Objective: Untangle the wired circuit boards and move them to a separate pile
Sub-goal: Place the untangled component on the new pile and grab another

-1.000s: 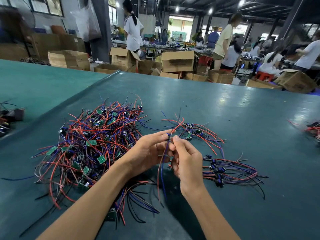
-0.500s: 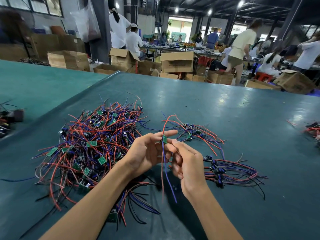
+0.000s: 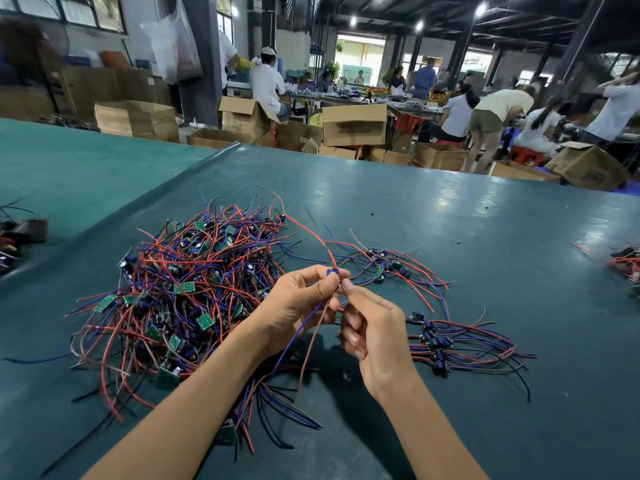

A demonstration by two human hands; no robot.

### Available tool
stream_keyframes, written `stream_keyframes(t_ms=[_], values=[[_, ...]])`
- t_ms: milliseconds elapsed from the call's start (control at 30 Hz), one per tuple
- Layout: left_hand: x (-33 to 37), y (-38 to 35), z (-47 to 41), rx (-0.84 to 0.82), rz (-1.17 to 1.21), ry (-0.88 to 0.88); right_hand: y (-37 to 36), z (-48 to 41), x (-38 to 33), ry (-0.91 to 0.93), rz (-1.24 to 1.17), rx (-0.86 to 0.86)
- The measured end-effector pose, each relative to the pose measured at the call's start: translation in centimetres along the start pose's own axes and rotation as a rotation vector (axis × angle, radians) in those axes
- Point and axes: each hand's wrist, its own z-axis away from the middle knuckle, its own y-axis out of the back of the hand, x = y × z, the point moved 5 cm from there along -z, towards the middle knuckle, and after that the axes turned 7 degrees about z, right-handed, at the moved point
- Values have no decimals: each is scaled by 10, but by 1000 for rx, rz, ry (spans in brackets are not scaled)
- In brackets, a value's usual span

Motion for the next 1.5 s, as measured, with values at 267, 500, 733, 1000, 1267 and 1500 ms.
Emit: stream_keyframes(t_ms=[267,500,733,1000,1267,1500], values=[[-1,1,1,12,-75,3,-1,1,-3,-14,-42,-33],[-1,0,1,53,-114,53,4,0,-8,-7,-95,-2],[2,7,2,167,-125,90,46,-10,-67,63,-204,-49],[-1,8,0,168,-92,117,125,-11,-103,86,526,-23],[1,13,-2,170,-24,106,170,-27,-69,-5,1055,73],[0,11,-2,192,-73,125,184,-28,-49,-66,1333,227]])
